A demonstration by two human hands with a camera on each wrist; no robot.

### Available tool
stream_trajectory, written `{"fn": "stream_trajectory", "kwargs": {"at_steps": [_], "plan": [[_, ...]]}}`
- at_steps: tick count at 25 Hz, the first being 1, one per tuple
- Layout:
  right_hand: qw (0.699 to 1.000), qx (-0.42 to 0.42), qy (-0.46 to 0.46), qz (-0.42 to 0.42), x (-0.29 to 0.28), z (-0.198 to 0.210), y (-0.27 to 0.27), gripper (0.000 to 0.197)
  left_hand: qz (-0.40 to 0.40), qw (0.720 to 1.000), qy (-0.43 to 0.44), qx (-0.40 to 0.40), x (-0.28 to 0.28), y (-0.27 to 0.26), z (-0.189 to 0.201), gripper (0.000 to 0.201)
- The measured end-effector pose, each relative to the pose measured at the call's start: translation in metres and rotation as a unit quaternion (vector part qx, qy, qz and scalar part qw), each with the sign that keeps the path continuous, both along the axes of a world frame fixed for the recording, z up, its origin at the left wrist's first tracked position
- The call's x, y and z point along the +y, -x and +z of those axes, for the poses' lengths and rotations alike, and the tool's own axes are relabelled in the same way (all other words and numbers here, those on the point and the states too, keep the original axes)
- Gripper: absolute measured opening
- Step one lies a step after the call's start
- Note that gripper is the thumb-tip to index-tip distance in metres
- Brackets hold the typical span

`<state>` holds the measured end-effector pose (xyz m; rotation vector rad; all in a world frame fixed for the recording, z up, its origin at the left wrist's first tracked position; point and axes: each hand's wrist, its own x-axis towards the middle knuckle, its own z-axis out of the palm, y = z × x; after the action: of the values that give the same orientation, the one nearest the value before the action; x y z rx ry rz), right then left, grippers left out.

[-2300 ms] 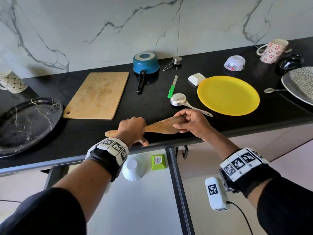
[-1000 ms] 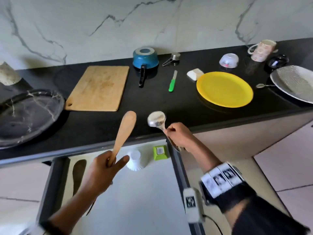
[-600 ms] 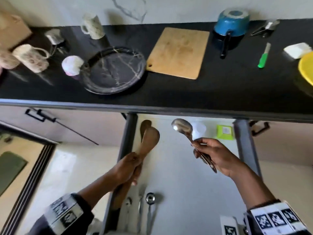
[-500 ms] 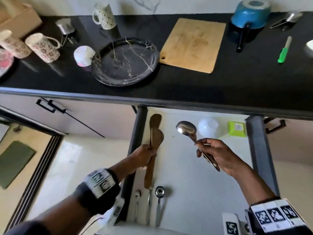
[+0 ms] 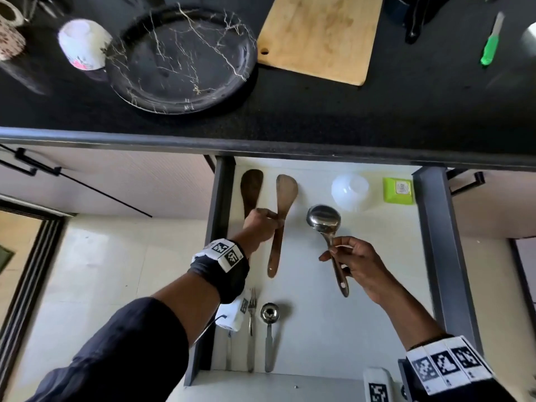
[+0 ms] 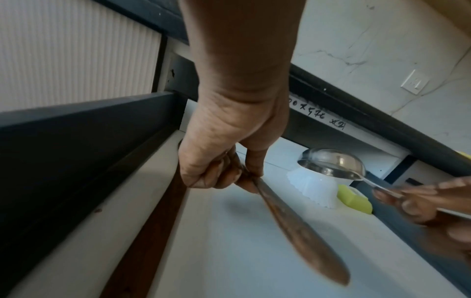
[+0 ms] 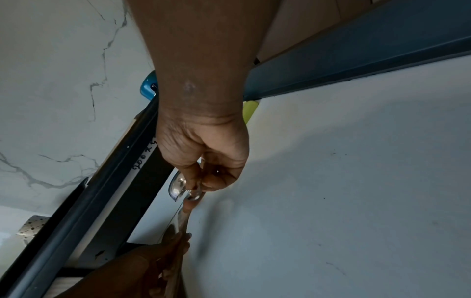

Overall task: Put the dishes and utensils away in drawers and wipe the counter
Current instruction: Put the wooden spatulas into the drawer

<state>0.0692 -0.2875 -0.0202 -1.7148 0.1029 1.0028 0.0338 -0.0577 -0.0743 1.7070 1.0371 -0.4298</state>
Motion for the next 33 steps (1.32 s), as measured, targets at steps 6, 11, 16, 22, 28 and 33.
{"fn": "stream_trajectory", "kwargs": {"at_steps": [6,11,16,22,28,33], "plan": [[0.999,0.032,0.01,-0.011,-0.012,-0.011,0.007,0.014,0.019,0.998,-0.061,0.013,0.006,-0.008,-0.005,0.02],[0.999,0.022,0.015,-0.037,-0.014,-0.01,0.009,0.014,-0.125,0.969,-0.209,0.034,-0.003,-0.011,-0.004,0.044],[0.999,0.006,0.022,-0.036,-0.005,-0.012,-0.004,0.012,-0.236,0.93,-0.276,0.066,-0.006,-0.015,-0.009,0.06],[0.997,-0.029,0.062,-0.045,0.022,-0.046,-0.029,0.011,-0.233,0.925,-0.289,0.087,-0.001,-0.004,-0.02,0.054],[0.985,-0.096,0.094,-0.103,0.052,-0.076,-0.047,0.011,-0.256,0.918,-0.286,0.095,0.013,-0.001,-0.028,0.047],[0.937,-0.229,0.263,-0.003,0.077,-0.072,-0.059,0.024,-0.258,0.919,-0.285,0.085,0.013,0.003,-0.035,0.044]]}}
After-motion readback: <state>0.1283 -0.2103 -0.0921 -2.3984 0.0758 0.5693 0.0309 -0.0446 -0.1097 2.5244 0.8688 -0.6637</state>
